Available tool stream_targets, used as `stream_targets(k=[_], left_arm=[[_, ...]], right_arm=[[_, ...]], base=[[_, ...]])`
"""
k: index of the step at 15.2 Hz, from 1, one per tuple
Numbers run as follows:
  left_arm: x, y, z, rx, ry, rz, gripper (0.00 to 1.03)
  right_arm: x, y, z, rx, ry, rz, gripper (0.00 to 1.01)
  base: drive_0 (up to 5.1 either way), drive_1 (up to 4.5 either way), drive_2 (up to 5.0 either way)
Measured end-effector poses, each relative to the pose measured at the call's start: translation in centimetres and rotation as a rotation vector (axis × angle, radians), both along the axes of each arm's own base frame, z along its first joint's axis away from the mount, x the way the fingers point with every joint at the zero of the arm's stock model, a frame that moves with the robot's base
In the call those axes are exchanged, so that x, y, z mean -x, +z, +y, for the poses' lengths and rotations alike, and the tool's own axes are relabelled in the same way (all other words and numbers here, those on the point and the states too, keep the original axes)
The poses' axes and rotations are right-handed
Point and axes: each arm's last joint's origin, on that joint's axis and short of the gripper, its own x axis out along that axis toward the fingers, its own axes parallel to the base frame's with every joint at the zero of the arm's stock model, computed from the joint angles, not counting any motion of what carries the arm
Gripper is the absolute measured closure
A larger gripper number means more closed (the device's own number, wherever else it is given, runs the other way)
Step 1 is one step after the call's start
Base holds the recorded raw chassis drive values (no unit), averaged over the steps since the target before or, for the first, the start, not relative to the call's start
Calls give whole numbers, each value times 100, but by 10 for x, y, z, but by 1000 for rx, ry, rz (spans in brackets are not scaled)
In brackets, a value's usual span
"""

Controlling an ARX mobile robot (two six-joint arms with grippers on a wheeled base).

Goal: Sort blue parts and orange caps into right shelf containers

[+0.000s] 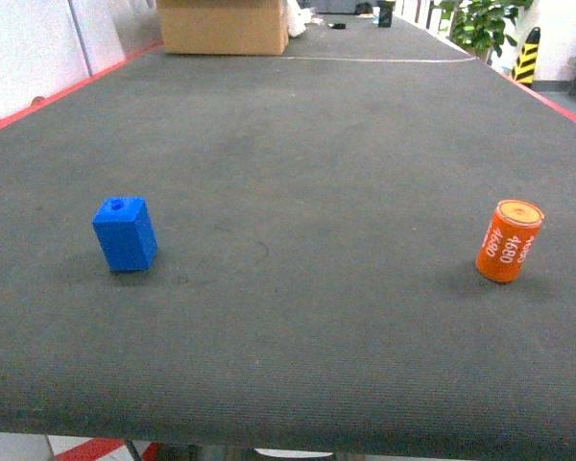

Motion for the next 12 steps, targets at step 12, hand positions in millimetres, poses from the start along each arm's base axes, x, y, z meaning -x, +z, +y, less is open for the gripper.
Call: stream_targets(k=[12], left_arm=[[0,0,0,0,0,0,5]], right_arm=[[0,0,0,0,0,0,3]], base=[[0,0,0]])
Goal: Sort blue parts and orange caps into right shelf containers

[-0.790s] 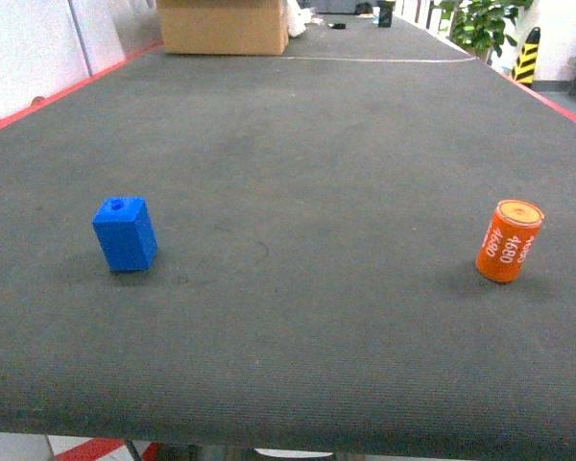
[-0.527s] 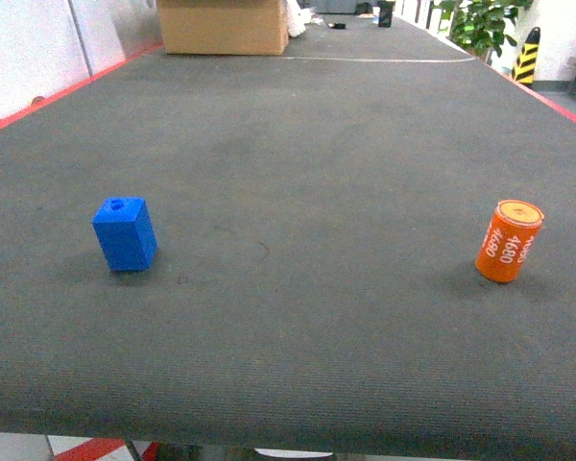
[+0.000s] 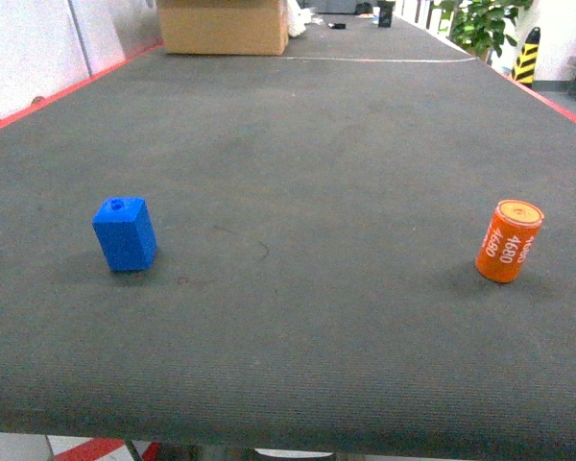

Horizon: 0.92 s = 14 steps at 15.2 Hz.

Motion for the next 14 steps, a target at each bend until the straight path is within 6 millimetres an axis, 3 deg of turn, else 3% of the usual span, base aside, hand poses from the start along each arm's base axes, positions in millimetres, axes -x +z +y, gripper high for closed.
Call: stream_targets(k=[14], left_arm=[[0,0,0,0,0,0,5]], right_arm=[[0,0,0,0,0,0,3]], base=[[0,0,0]])
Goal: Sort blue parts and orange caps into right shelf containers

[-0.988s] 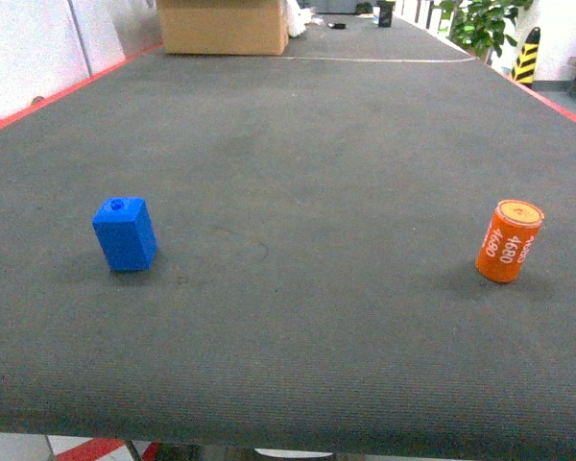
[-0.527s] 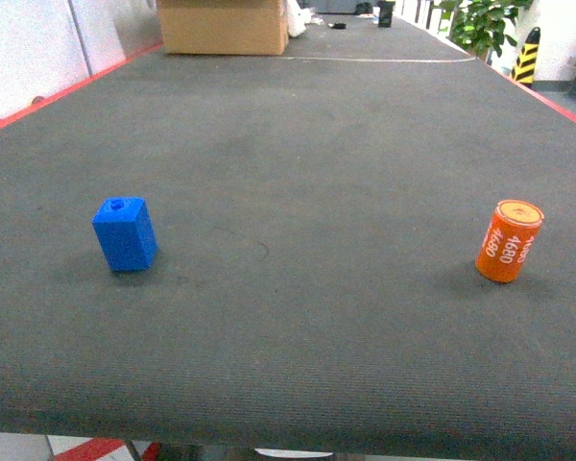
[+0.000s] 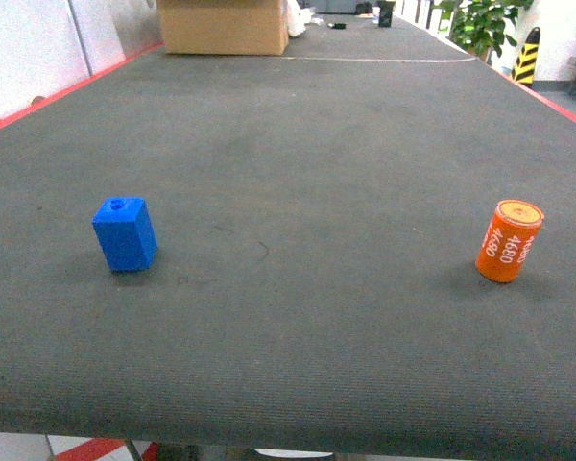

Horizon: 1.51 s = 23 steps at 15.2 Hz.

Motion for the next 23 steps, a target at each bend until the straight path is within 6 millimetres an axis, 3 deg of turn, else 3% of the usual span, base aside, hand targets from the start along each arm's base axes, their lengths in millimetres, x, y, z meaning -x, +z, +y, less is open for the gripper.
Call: stream_targets(k=[23], left_arm=[[0,0,0,0,0,0,5]], right_arm=[[0,0,0,0,0,0,3]], base=[[0,0,0]])
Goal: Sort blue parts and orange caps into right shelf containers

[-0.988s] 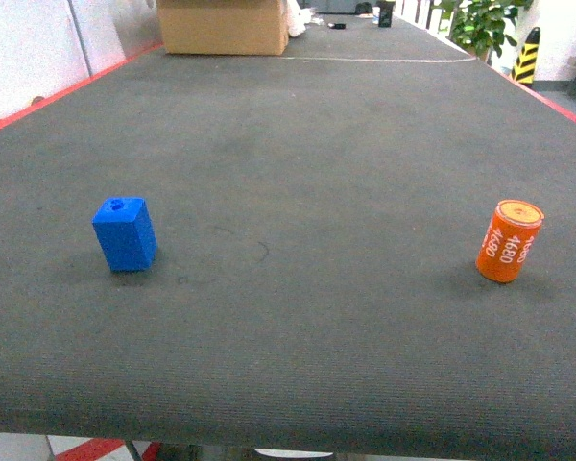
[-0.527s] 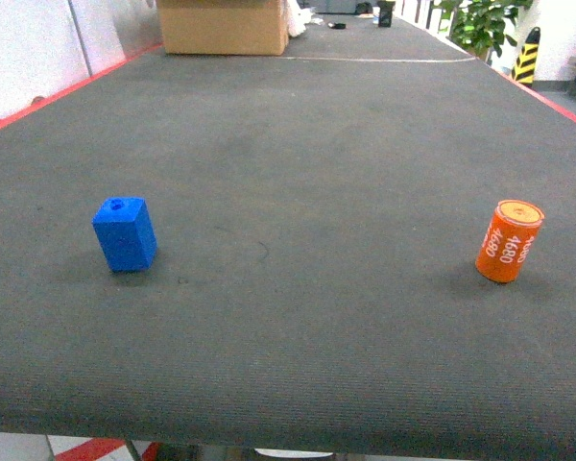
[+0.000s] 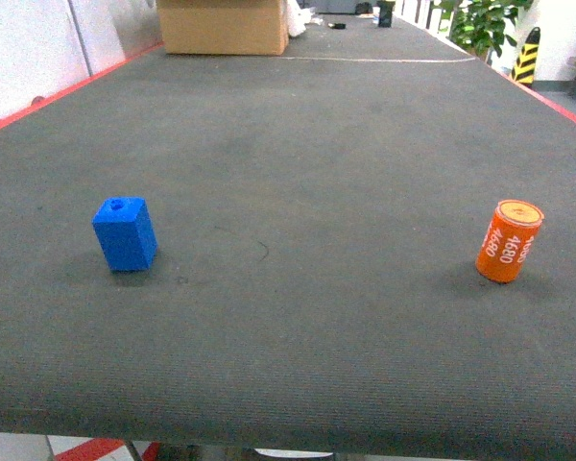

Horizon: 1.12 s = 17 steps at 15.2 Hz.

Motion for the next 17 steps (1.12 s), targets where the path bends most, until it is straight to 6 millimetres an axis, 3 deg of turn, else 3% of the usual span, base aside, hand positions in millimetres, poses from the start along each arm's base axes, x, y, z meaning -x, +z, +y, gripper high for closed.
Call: stream_targets(k=[17], left_arm=[[0,0,0,0,0,0,5]], right_arm=[[0,0,0,0,0,0,3]], base=[[0,0,0]])
